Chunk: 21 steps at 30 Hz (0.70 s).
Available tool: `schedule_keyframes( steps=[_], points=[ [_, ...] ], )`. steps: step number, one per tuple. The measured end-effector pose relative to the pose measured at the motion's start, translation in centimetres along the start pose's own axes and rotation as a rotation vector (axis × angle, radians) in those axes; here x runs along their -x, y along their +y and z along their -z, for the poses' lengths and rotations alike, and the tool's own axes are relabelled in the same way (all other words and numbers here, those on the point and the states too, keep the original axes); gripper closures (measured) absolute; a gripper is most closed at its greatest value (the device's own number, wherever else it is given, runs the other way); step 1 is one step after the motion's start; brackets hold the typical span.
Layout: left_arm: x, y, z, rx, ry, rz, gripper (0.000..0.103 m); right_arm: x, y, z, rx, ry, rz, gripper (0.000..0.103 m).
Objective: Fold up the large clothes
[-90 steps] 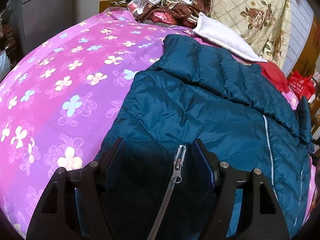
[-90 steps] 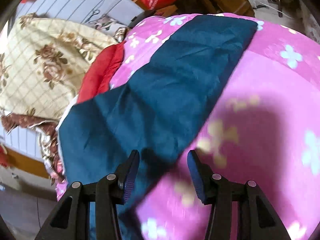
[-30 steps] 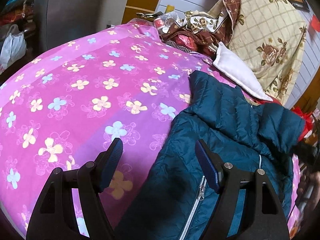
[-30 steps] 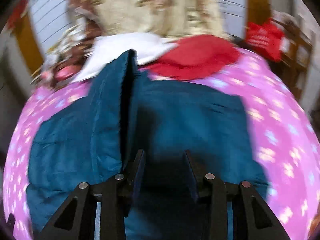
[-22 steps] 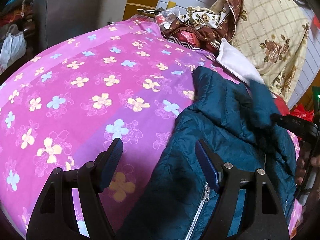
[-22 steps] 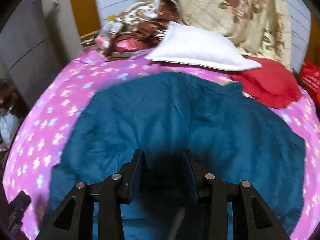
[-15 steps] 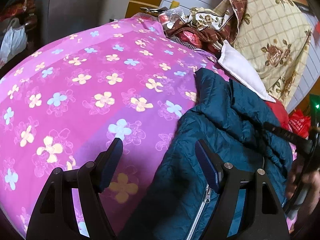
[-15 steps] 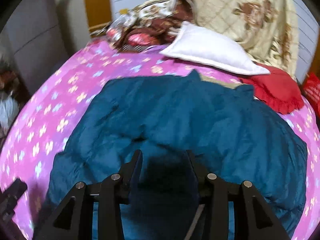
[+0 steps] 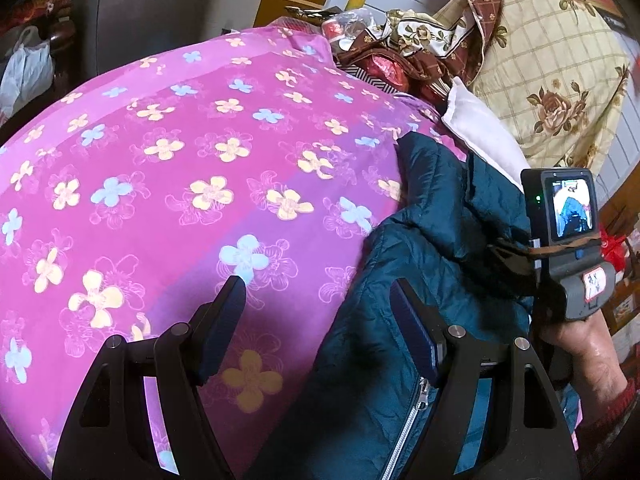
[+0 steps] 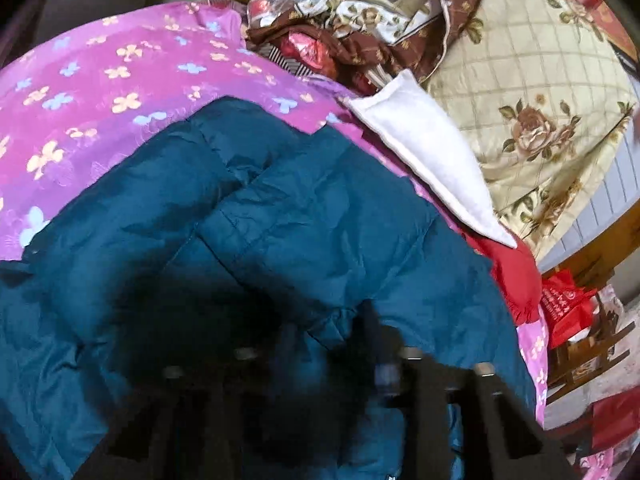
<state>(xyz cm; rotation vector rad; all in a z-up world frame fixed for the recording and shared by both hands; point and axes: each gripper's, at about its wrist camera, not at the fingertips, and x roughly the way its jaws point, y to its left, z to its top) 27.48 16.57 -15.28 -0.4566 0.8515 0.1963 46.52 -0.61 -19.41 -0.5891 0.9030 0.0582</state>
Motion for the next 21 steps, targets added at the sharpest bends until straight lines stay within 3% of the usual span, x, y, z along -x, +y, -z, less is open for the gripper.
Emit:
schedule_keyframes(
  steps=[3, 11, 14, 16, 19, 21],
  points=[
    [-0.2, 0.5, -0.1, 0.02, 0.011, 0.004, 0.028, 0.8, -1.1, 0.0, -0.059, 0.005, -0.05, 0.092],
    [-0.3, 0.9, 0.1, 0.044, 0.029, 0.02, 0.028, 5.9, 0.7, 1.0, -0.104, -0.043, -0.257, 0.093],
    [-0.4, 0.7, 0.2, 0.035, 0.028, 0.014, 0.028, 4.7, 2.0, 0.5, -0.105, -0.018, -0.254, 0.089],
    [-0.5, 0.7, 0.2, 0.031, 0.029, 0.01, 0.028, 3.7, 3.1, 0.6, -0.083, 0.005, -0.221, 0.079],
    [-0.4, 0.7, 0.2, 0.028, 0.025, 0.003, 0.028, 4.8, 4.6, 1.3, 0.005, -0.045, -0.151, 0.066],
    [-0.3, 1.0, 0.1, 0.038, 0.023, 0.007, 0.028, 6.8, 4.4, 2.0, 0.018, -0.094, -0.172, 0.065]
  ],
)
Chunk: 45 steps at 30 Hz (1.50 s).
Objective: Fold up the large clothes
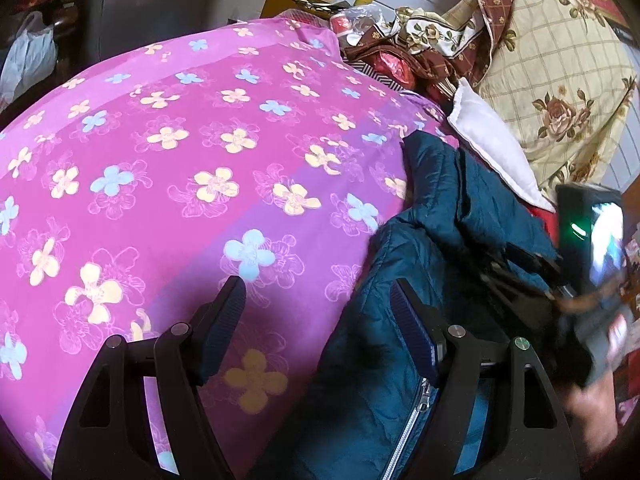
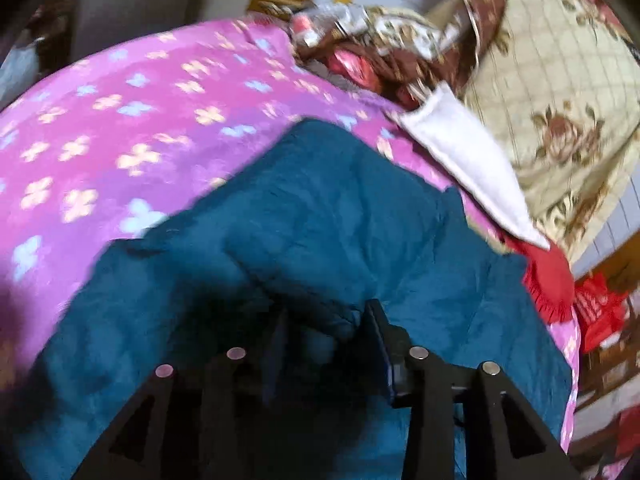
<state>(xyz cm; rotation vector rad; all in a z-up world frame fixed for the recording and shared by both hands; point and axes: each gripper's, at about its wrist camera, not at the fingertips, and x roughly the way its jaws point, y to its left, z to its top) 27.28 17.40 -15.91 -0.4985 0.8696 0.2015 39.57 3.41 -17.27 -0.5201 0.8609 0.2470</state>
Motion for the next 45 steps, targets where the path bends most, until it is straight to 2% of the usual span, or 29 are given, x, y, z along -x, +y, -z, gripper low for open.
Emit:
schedule_keyframes(
  steps=[4, 6, 9, 12, 15, 19, 21, 25, 29, 31, 34, 37, 41, 43, 45],
  points=[
    [0.1, 0.2, -0.1, 0.009, -0.005, -0.003, 0.028, 4.6, -1.8, 0.9, -0.08, -0.101, -0.083, 0.063],
    [0.1, 0.3, 0.0, 0.011, -0.003, -0.003, 0.028, 5.6, -3.3, 1.3, -0.139, -0.132, -0.061, 0.063],
    [0.1, 0.2, 0.0, 0.005, -0.003, -0.007, 0.028, 3.6, -5.4, 1.2, -0.207, -0.087, 0.012, 0.063],
    [0.0, 0.0, 0.1, -0.011, -0.007, -0.016, 0.028, 0.0, -6.6, 0.7, -0.285, -0.001, 0.008, 0.063],
    [-0.1, -0.2, 0.0, -0.028, -0.012, -0.017, 0.028, -3.4, -7.3, 0.9, -0.388, 0.115, -0.125, 0.063],
    [0.2, -0.3, -0.5, -0.054, -0.023, -0.019, 0.028, -1.3, -9.5, 2.6, -0.525, 0.077, -0.276, 0.063],
    [0.5, -0.2, -0.6, -0.059, -0.014, -0.001, 0.028, 0.9, -11.0, 4.4, -0.571, 0.05, -0.308, 0.063],
    [1.0, -0.2, -0.2, -0.104, -0.003, 0.0, 0.028, 7.1, -15.3, 10.3, -0.671, -0.012, -0.295, 0.063],
    [1.7, 0.1, 0.8, -0.158, 0.008, -0.018, 0.028, 13.1, -20.3, 18.8, -0.797, -0.01, -0.297, 0.063],
    [2.0, 0.6, 1.5, -0.17, 0.014, -0.03, 0.028, 16.0, -22.3, 23.9, -0.817, 0.0, -0.225, 0.063],
    [2.7, 1.5, 2.9, -0.189, 0.024, -0.033, 0.028, 18.1, -24.6, 30.2, -0.843, 0.052, -0.109, 0.063],
    [3.5, 2.4, 4.5, -0.195, 0.068, 0.015, 0.028, 19.1, -27.0, 38.0, -0.934, 0.1, -0.037, 0.063],
    [3.9, 3.8, 6.1, -0.152, 0.164, 0.112, 0.028, 18.3, -28.7, 44.6, -1.059, 0.12, -0.104, 0.063],
    [3.9, 4.0, 6.5, -0.14, 0.19, 0.144, 0.028, 17.6, -28.6, 46.7, -1.097, 0.115, -0.157, 0.063],
    [3.8, 4.2, 6.9, -0.129, 0.223, 0.186, 0.028, 16.8, -28.0, 47.3, -1.108, 0.108, -0.207, 0.063]
  ],
)
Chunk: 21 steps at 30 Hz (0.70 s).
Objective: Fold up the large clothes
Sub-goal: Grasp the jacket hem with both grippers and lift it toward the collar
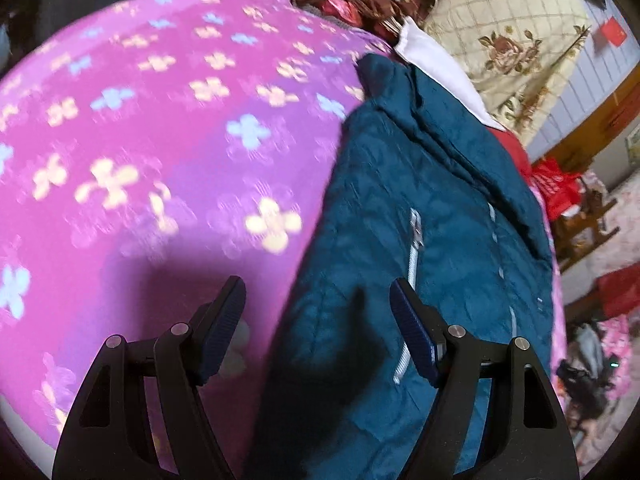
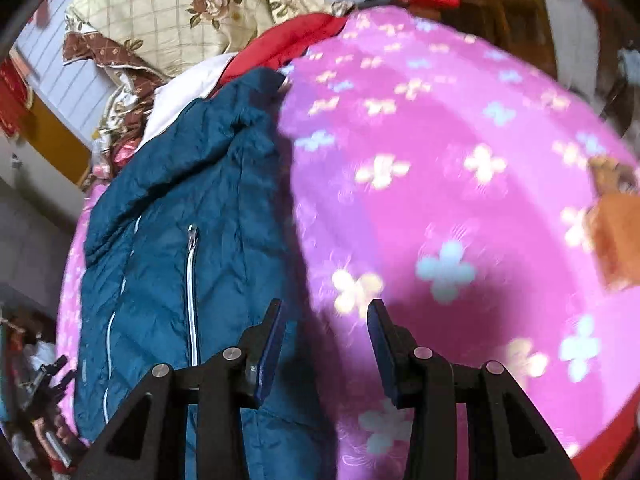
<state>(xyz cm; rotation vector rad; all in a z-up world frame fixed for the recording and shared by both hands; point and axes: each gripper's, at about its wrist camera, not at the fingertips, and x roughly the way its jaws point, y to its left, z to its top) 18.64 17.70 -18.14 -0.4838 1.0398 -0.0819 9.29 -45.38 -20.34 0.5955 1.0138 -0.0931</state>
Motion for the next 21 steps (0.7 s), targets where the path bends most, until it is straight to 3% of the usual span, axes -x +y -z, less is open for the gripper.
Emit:
schedule_keyframes(
  steps=[3, 5, 10, 12, 17, 21],
  points=[
    [-0.6, 0.4, 0.4, 0.032, 0.054, 0.077, 0.028, -1.1, 0.4, 0.8, -0.01, 0.018, -0.052, 0.063],
    [-1.1, 0.7, 0.6, 0.055, 0.083, 0.087, 0.029, -1.9, 0.3, 1.0, -0.017, 0.026, -0.06, 0.062],
    [-0.6, 1.3, 1.2, 0.086, 0.103, 0.16, 0.029, -2.7, 0.2, 1.2, -0.06, 0.02, -0.123, 0.062],
    [-0.6, 1.5, 2.1, 0.116, 0.136, 0.244, 0.029, -2.7, 0.2, 1.5, -0.061, 0.028, -0.159, 0.062],
    [0.1, 1.6, 4.9, 0.167, 0.168, 0.364, 0.029, -2.6, 0.5, 2.8, -0.053, 0.071, -0.246, 0.062],
    [0.9, 1.4, 6.9, 0.158, 0.156, 0.404, 0.028, -2.1, 0.4, 4.3, -0.05, 0.092, -0.295, 0.062]
  ],
)
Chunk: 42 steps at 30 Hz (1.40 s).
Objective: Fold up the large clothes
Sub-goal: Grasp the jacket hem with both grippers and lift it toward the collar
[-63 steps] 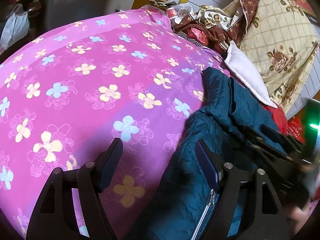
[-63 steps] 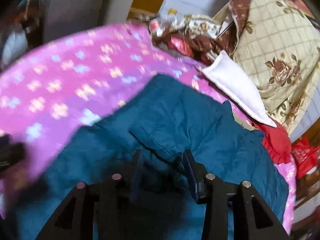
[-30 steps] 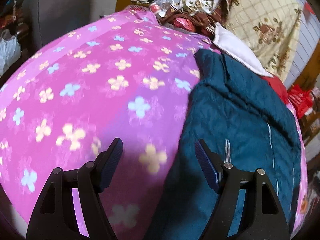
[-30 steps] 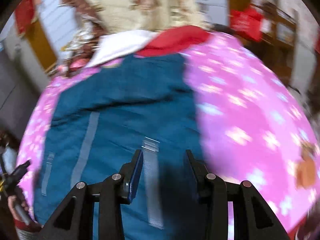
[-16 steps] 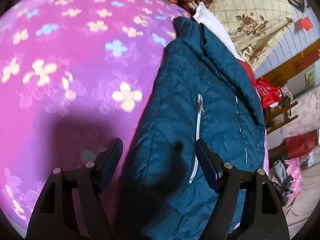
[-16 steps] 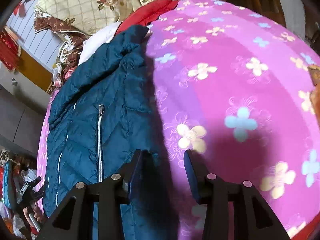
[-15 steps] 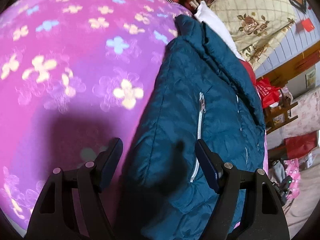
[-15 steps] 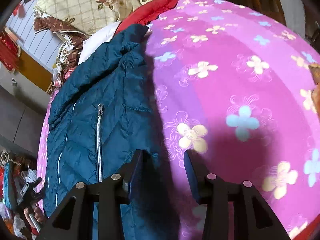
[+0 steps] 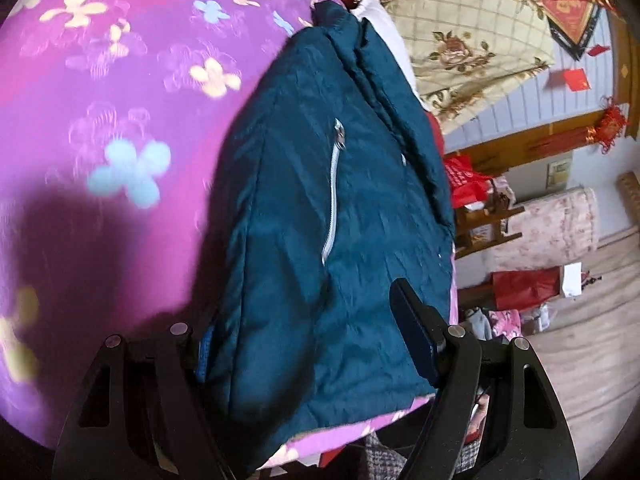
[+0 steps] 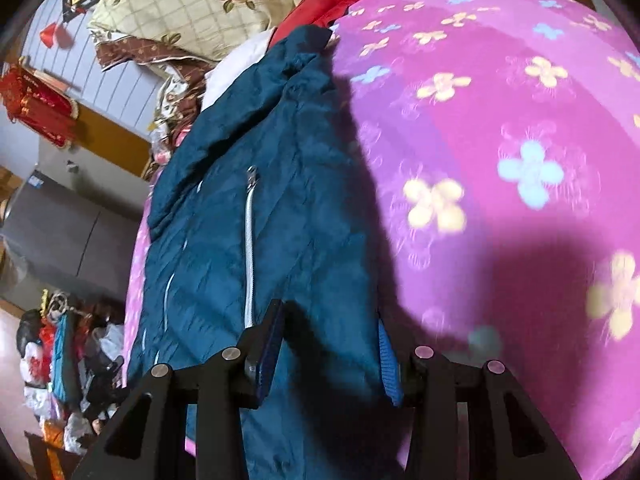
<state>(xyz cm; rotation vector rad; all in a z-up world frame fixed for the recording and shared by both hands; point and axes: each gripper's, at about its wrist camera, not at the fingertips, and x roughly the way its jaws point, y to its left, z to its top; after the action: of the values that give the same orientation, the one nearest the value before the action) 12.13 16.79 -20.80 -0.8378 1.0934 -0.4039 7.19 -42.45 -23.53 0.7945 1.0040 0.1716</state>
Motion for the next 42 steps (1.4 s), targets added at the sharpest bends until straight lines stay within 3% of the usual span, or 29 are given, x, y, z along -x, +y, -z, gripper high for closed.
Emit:
schedule_keyframes(
  steps=[5, 12, 14, 22, 29, 33, 36, 38, 39, 40, 42],
  points=[
    [-0.1, -0.5, 1.5, -0.032, 0.009, 0.07, 0.028, 0.4, -0.1, 2.0, -0.019, 0.029, -0.065, 0.062],
    [-0.4, -1.2, 3.1, -0.071, 0.003, 0.095, 0.023, -0.4, 0.4, 4.8, -0.05, 0.088, -0.206, 0.061],
    [-0.7, -1.5, 3.5, -0.083, 0.009, 0.095, 0.023, -0.6, 1.0, 5.3, -0.036, 0.089, -0.207, 0.061],
    [-2.0, -2.8, 3.7, -0.071, 0.005, -0.046, 0.023, -1.4, 3.8, 7.0, 0.012, 0.083, -0.167, 0.061],
    [-1.8, -1.7, 3.1, 0.01, -0.007, -0.021, 0.023, -0.6, 2.5, 7.5, -0.064, 0.029, -0.195, 0.057],
    [-2.3, -2.4, 3.2, -0.022, -0.025, -0.042, 0.023, -0.6, 3.6, 8.0, -0.007, -0.002, -0.144, 0.057],
    [-2.8, -3.6, 3.7, -0.082, -0.033, -0.117, 0.023, -1.2, 4.9, 8.1, 0.034, -0.016, -0.102, 0.057],
    [-3.1, -4.5, 4.1, -0.14, -0.026, -0.22, 0.041, -1.5, 5.3, 7.9, 0.035, -0.028, -0.081, 0.061],
    [-3.4, -4.9, 4.2, -0.179, -0.013, -0.314, 0.069, -1.6, 5.4, 7.7, 0.031, -0.024, -0.061, 0.072],
    [-3.6, -5.0, 4.2, -0.204, -0.005, -0.378, 0.079, -1.7, 5.2, 7.5, 0.028, -0.015, -0.041, 0.076],
    [-3.1, -5.2, 4.1, -0.211, -0.008, -0.379, 0.085, -1.5, 4.9, 7.0, 0.015, 0.004, -0.043, 0.082]
  ],
)
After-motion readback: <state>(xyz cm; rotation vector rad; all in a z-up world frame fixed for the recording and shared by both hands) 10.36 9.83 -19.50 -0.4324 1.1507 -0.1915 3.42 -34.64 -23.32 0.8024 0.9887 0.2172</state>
